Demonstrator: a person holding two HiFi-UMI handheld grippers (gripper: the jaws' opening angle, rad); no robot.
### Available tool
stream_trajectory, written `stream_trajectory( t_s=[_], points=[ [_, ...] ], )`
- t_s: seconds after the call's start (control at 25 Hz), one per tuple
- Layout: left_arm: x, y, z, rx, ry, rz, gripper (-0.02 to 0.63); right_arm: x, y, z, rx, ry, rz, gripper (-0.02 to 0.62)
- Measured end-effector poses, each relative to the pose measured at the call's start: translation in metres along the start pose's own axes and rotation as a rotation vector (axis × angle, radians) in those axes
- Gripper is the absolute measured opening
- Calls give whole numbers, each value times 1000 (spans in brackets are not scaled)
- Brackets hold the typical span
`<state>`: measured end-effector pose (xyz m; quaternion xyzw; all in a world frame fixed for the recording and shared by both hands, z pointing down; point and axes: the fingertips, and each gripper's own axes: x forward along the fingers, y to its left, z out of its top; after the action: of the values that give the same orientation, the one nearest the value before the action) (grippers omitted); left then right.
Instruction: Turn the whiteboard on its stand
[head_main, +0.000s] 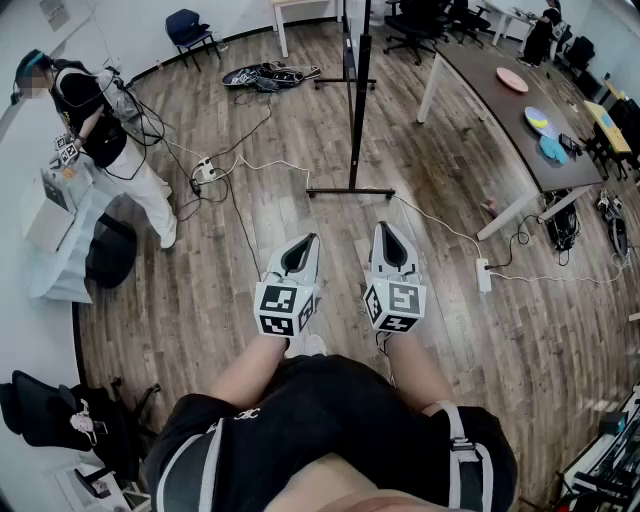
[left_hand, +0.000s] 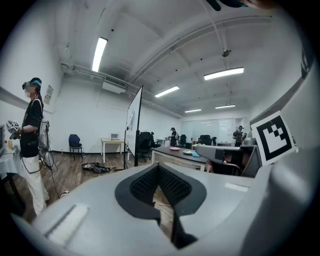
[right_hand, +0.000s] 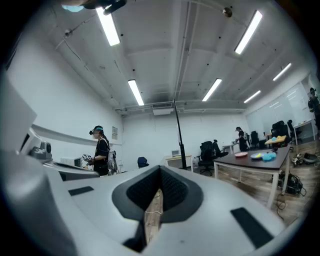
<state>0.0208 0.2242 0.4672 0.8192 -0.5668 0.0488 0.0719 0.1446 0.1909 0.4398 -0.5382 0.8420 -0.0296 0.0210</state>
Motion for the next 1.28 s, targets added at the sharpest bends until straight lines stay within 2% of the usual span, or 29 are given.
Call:
stream_trajectory(
  t_s=[0.6,0.84,1.28],
  points=[
    [10,12,7,1,-26,-30,9,14,19,4,0,-13,40,7],
    [19,31,14,8,-50,-39,9,33,26,10,-10,-34,25,7],
    [22,76,22,6,-68,-77,9,68,60,5,-47,0,6,8]
  ],
)
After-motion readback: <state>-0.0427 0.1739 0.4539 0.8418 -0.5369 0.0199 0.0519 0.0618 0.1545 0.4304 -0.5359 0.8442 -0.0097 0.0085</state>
